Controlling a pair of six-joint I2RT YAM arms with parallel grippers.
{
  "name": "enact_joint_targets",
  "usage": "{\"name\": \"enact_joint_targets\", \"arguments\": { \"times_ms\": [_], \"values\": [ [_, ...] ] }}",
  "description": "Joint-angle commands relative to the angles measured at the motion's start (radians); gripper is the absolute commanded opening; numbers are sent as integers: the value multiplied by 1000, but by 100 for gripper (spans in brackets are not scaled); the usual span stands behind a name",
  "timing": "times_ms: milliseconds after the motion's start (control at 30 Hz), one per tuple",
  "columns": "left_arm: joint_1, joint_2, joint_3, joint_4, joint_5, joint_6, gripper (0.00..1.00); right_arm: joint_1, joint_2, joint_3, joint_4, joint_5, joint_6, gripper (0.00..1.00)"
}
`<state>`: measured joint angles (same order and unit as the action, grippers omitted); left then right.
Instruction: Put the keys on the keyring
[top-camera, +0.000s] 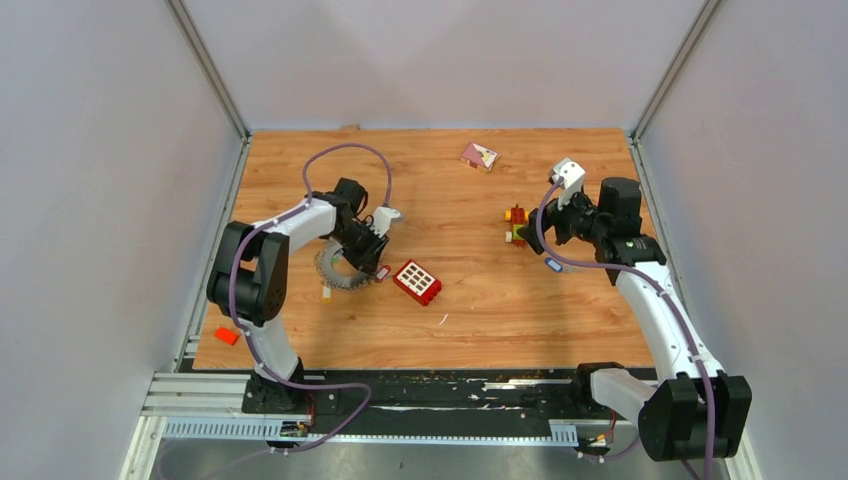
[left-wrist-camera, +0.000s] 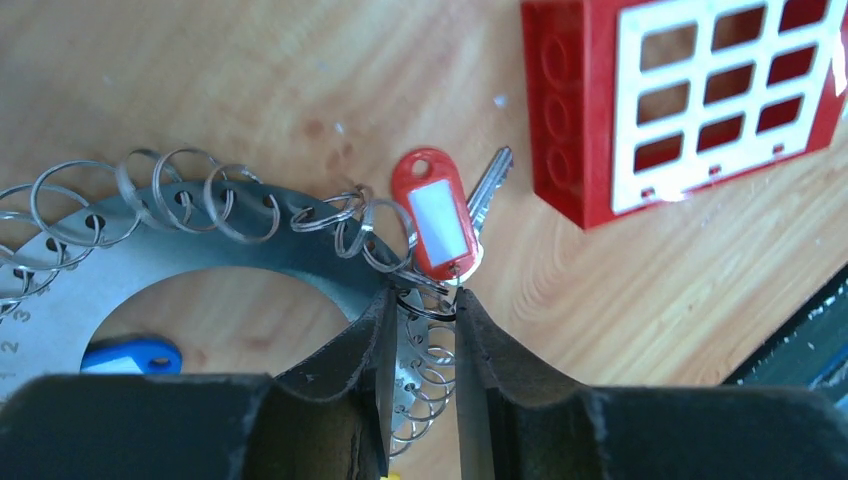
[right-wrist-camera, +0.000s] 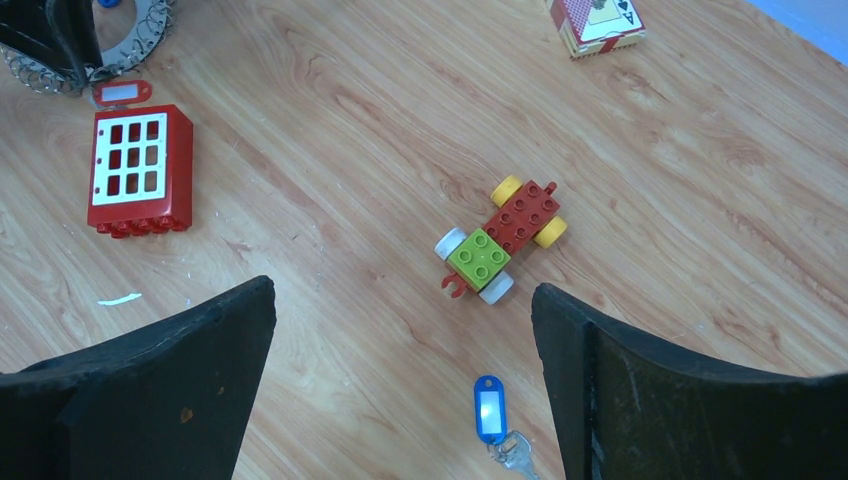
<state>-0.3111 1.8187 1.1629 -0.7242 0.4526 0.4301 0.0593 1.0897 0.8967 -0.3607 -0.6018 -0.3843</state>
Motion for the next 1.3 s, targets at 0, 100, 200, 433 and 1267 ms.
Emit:
{"name": "enact_joint_targets", "arguments": {
  "times_ms": [0, 100, 200, 433, 1267],
  "values": [
    [0, -91, 10, 0, -32, 17, 35, 24, 13, 30, -2, 2, -27, 100],
    [1, -101, 61, 27, -63, -19, 50, 29, 16, 32, -8, 2, -30, 100],
    [1, -90, 112, 51, -83, -59, 54, 30, 9, 31, -9, 6, -30, 100],
    [1, -18, 190, 52, -80, -27, 51, 30, 7, 31, -9, 3, -34, 100],
    [-3, 131, 218, 55, -107, -49, 46, 33, 6, 35, -21, -7, -41, 100]
  ]
}}
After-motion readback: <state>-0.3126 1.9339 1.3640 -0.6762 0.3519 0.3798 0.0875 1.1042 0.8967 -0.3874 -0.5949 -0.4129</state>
